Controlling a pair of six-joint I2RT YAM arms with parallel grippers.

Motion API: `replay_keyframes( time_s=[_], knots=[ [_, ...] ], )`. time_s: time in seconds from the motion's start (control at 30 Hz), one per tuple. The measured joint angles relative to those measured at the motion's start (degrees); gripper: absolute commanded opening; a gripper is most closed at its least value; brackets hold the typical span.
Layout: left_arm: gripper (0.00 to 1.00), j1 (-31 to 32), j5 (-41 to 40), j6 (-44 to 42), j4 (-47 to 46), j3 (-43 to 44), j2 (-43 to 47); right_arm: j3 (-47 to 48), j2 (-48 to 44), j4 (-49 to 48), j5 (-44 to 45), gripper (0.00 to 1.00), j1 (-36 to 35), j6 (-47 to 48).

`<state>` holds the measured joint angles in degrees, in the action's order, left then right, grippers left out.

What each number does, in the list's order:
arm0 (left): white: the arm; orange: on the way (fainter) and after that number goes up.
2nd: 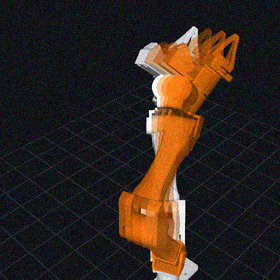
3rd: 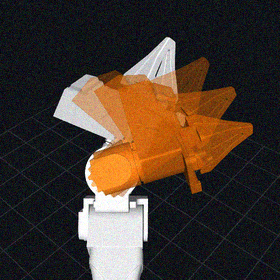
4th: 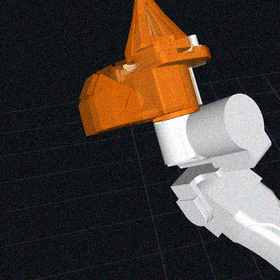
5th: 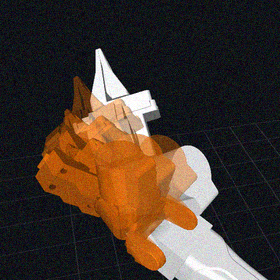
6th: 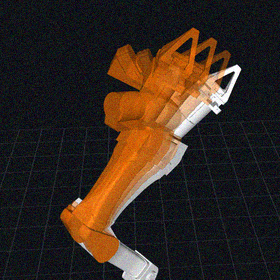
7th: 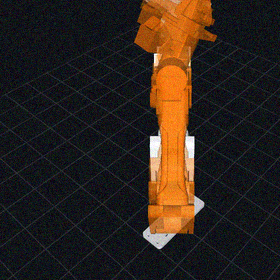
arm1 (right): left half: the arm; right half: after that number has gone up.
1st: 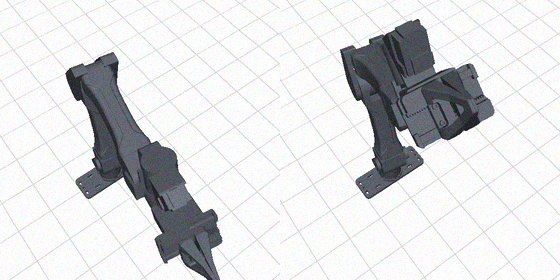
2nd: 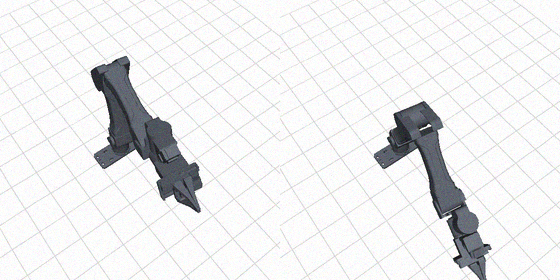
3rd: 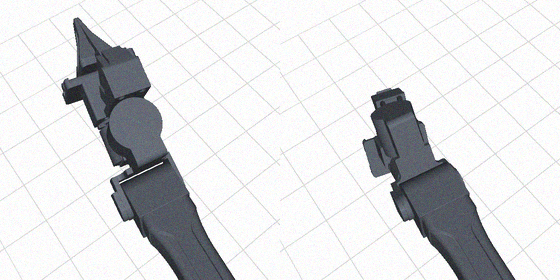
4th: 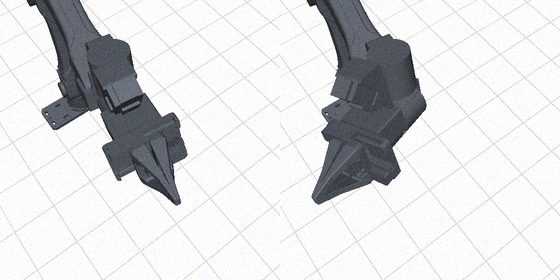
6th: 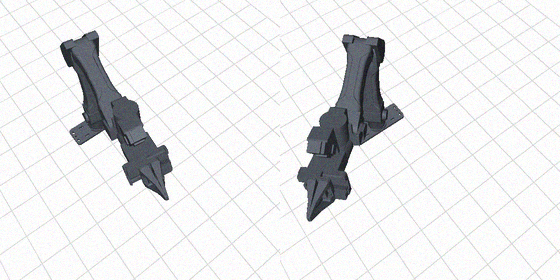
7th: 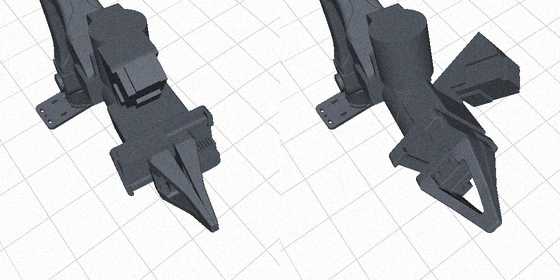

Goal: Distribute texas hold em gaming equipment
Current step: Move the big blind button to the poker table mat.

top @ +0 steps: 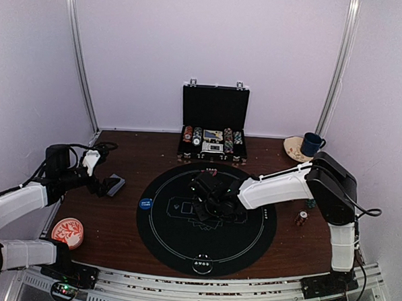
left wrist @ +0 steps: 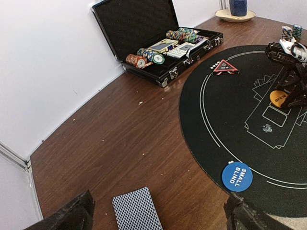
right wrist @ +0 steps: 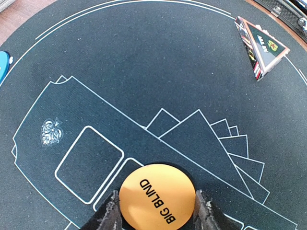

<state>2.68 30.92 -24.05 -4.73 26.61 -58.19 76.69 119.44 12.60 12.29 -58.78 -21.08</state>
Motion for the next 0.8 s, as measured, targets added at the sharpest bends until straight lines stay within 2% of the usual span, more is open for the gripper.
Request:
replay_keyframes(
  time_s=[0.33,0.8],
  knots=[
    [0.98,0.0,0.0,0.0,0.0,0.0,0.0,-1.7,-1.16,-0.98,0.87,0.43,0.0,0.13],
    [0.98,0.0,0.0,0.0,0.0,0.0,-0.02,-13.6,-12.37,-0.68,3.48,0.43,1.73,-1.44]
  ],
)
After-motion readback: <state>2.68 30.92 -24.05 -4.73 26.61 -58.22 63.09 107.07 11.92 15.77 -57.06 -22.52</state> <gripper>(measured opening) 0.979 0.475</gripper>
